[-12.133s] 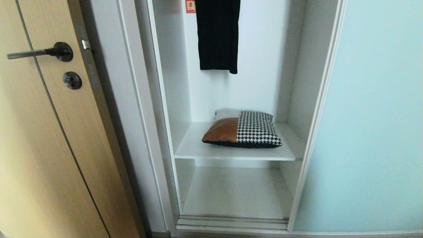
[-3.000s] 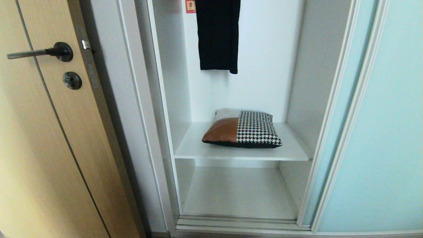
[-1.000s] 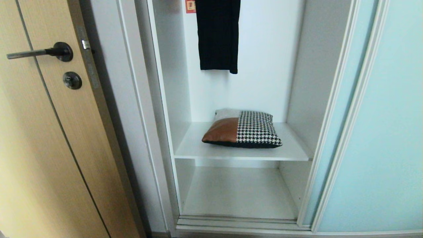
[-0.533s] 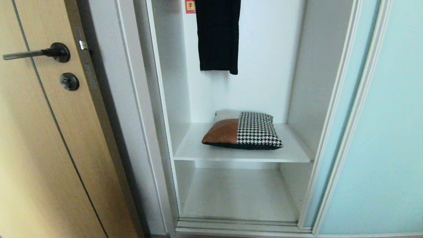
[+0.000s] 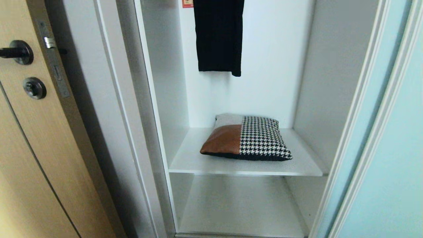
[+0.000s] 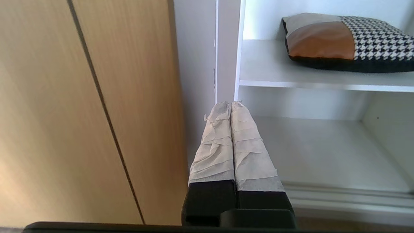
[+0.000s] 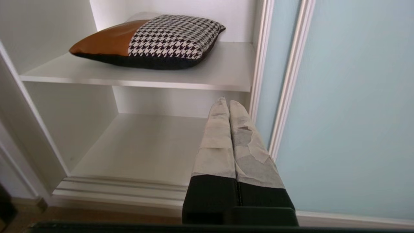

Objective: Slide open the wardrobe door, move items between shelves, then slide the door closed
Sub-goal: Place the pillow on the lower shelf

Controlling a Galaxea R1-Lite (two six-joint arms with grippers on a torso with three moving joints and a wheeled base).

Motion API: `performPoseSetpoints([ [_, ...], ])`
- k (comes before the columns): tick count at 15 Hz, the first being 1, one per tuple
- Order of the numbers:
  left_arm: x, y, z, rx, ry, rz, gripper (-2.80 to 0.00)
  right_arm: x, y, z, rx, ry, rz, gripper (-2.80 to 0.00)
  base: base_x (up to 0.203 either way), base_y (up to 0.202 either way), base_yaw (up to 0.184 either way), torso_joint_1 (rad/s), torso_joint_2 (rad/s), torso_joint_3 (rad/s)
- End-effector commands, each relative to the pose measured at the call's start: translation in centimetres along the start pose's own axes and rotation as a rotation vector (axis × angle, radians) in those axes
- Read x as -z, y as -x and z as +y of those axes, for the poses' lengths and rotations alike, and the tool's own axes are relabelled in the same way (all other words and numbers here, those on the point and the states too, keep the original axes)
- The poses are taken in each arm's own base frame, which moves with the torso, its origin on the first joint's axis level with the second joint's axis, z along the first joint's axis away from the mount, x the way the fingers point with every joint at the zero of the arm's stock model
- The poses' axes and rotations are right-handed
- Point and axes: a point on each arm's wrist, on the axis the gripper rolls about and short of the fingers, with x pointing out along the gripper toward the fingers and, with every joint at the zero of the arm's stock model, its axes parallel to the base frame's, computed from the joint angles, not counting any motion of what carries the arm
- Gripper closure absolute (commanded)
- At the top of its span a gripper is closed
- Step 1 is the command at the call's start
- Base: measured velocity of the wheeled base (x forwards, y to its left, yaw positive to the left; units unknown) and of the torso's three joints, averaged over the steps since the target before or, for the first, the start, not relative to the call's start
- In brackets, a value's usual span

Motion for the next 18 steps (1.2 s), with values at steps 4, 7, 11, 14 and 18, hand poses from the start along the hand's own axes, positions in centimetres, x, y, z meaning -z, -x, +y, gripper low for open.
performPoseSetpoints([
  [4,-0.01,0.00,0.00,-0.001,0.000,-0.001,0.00,0.00,0.01,0.00,0.001,0.000,-0.002,0.00,0.017,0.000,0.000,0.003,0.00,0.000],
  [7,-0.01,0.00,0.00,-0.001,0.000,-0.001,0.00,0.00,0.00,0.00,0.000,0.000,-0.001,0.00,0.000,0.000,0.000,0.000,0.00,0.000],
  [11,-0.01,0.00,0.00,0.001,0.000,-0.001,0.00,-0.01,0.01,0.00,0.000,0.000,-0.003,0.00,0.000,0.000,0.000,0.000,0.00,0.000],
  [14,-0.01,0.00,0.00,0.001,0.000,-0.001,0.00,-0.01,0.00,0.00,0.000,0.000,-0.001,0.00,0.000,0.000,0.000,0.000,0.00,0.000],
  [18,-0.01,0.00,0.00,-0.001,0.000,-0.001,0.00,0.01,0.01,-0.01,0.001,0.009,-0.002,0.00,0.000,0.000,0.000,0.000,0.00,0.000],
])
